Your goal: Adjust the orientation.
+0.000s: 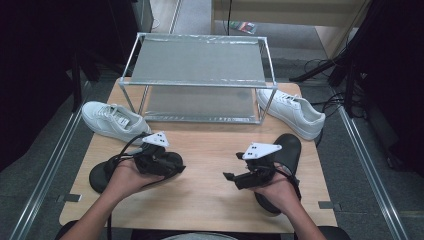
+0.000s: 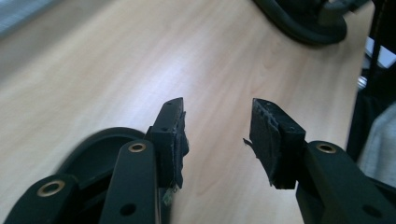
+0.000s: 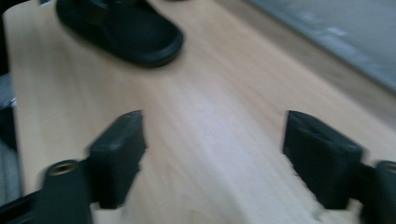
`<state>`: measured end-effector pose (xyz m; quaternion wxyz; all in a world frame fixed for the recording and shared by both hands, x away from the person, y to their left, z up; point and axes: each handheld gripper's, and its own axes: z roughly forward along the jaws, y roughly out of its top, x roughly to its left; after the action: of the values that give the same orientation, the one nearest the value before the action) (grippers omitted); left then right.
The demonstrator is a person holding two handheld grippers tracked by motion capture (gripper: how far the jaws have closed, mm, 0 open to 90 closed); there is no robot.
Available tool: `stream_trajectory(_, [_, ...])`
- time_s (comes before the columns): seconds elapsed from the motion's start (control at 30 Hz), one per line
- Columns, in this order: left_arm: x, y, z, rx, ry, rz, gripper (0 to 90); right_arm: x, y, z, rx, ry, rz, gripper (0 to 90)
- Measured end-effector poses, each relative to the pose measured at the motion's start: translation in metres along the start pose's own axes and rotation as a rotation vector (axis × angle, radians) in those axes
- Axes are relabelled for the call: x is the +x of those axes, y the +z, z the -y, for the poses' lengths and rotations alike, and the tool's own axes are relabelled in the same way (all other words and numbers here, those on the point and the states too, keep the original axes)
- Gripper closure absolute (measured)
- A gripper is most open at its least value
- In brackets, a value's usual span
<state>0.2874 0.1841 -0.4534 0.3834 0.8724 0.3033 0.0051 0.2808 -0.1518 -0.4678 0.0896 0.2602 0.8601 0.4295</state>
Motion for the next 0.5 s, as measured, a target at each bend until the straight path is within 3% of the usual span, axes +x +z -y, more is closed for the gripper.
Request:
stream_trajectory(0.07, [0.004, -0.003, 0.002, -0.002, -0.016, -0.001, 55.2, -0.007, -0.001, -0.002, 0.008, 0.050, 0.049, 37.2])
stream_trajectory(0.1, [0.005, -0.004, 0.003, 0.003, -0.015, -0.006, 54.0, -0.010, -0.001, -0.004, 0.014, 0.090, 0.039, 41.3])
stream_trajectory(0.13, [0.005, -0.004, 0.003, 0.003, -0.015, -0.006, 53.7, -0.010, -0.001, -0.004, 0.014, 0.090, 0.039, 41.3])
stream_trajectory(0.17, [0.006, -0.004, 0.004, 0.007, -0.020, -0.006, 53.7, -0.011, -0.001, -0.006, 0.017, 0.125, 0.011, 46.2])
stream_trajectory(0.2, [0.006, -0.004, 0.005, 0.013, -0.029, -0.010, 52.7, -0.011, -0.002, -0.006, -0.008, 0.136, 0.007, 48.1])
stream_trajectory(0.23, [0.008, -0.007, 0.007, 0.015, -0.047, -0.014, 52.5, -0.010, -0.002, -0.006, -0.018, 0.121, 0.003, 48.9])
stream_trajectory(0.33, [0.011, -0.009, 0.008, 0.021, -0.039, -0.002, 47.5, -0.009, 0.000, -0.003, -0.017, 0.099, -0.005, 50.9])
stream_trajectory(0.37, [0.012, -0.011, 0.010, 0.026, -0.015, -0.023, 45.8, -0.010, 0.002, -0.003, 0.001, 0.110, -0.009, 51.1])
stream_trajectory(0.5, [0.014, -0.015, 0.010, 0.036, -0.018, -0.052, 43.6, -0.010, 0.001, -0.004, 0.020, 0.101, 0.011, 51.1])
